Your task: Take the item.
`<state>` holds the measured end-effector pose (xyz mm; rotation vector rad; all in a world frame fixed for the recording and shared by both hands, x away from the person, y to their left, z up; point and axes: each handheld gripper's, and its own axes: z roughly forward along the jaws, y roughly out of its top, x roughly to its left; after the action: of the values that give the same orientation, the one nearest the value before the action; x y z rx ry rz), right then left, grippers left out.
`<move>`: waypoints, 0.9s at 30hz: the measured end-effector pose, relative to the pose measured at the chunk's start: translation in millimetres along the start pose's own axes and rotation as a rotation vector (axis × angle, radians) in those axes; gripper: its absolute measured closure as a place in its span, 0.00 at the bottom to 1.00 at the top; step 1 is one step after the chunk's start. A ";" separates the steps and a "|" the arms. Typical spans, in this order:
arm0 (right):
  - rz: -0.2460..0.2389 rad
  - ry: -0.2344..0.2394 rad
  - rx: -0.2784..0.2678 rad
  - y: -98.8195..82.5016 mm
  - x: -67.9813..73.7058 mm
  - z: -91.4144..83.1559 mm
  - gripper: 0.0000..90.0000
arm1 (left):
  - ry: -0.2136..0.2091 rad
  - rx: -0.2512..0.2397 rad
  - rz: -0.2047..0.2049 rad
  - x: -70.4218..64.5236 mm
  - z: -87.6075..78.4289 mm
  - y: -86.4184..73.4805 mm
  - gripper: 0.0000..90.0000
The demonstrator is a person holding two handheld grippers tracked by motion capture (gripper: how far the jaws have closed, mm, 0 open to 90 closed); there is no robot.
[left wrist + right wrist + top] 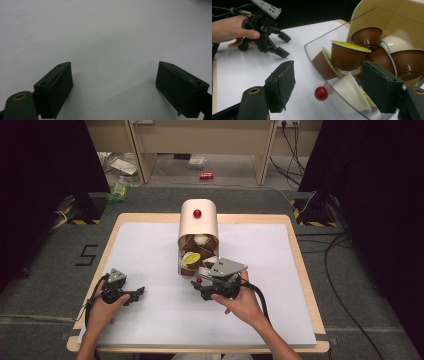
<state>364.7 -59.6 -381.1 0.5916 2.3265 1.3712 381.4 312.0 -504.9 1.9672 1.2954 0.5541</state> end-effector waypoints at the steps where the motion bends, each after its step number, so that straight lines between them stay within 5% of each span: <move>1: 0.005 -0.006 -0.002 0.9 -1.5 0.5 0.31 | 0.000 0.000 0.000 0.0 0.0 0.0 0.15; 27: 0.040 -0.064 -0.014 17.2 -15.8 13.6 0.35 | 0.000 0.001 0.000 0.0 0.0 0.0 0.15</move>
<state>387.8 -50.6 -370.4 0.6720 2.2642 1.3644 381.4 311.9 -504.9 1.9679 1.2957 0.5544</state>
